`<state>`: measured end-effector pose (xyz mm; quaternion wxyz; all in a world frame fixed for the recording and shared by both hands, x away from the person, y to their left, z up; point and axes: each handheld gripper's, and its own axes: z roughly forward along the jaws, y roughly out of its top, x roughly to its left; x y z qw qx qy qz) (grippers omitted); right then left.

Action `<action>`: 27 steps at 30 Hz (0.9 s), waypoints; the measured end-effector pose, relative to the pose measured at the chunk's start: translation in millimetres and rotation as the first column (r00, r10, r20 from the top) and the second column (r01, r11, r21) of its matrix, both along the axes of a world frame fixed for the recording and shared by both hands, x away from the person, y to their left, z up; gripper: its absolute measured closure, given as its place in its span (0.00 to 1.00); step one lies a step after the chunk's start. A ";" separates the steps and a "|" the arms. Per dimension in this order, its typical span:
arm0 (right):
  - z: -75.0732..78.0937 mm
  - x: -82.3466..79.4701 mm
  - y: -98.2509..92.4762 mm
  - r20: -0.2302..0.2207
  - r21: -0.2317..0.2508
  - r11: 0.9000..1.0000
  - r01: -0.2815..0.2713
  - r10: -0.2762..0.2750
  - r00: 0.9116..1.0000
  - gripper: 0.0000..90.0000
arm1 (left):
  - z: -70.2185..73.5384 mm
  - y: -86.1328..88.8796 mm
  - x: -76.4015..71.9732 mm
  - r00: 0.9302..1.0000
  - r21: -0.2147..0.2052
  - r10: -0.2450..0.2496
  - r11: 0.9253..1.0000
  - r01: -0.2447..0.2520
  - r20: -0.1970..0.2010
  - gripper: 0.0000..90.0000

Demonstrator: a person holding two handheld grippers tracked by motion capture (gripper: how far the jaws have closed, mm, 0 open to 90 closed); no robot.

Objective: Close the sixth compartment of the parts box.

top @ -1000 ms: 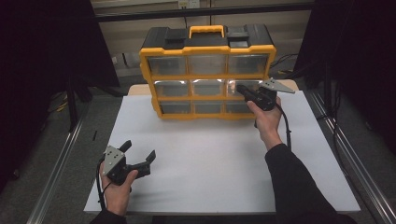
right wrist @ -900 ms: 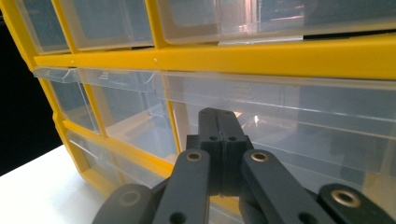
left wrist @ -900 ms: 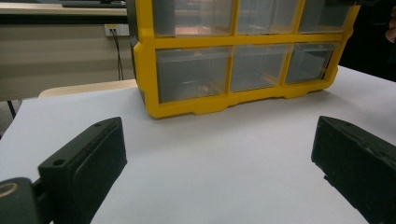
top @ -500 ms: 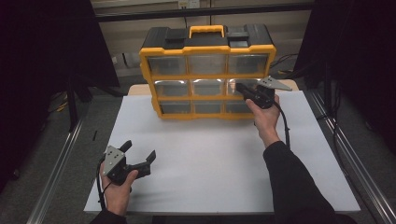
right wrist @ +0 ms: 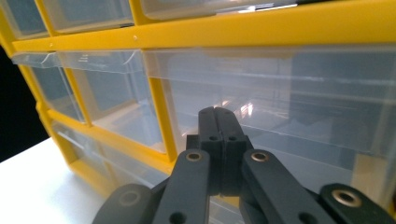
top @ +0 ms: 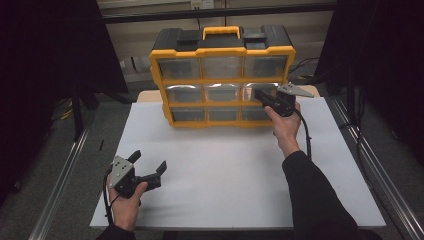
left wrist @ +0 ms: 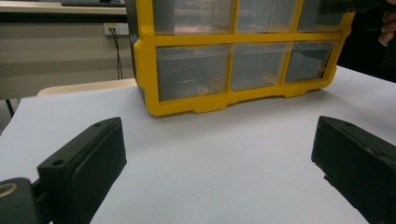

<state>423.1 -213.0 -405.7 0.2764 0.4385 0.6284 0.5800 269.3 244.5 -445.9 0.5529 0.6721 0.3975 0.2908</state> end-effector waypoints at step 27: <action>9.1 -27.1 -1.2 0.005 0.006 1.000 0.019 -0.019 1.000 0.39 | -1.2 -1.9 0.5 1.000 -0.012 0.013 1.000 -0.013 -0.009 0.03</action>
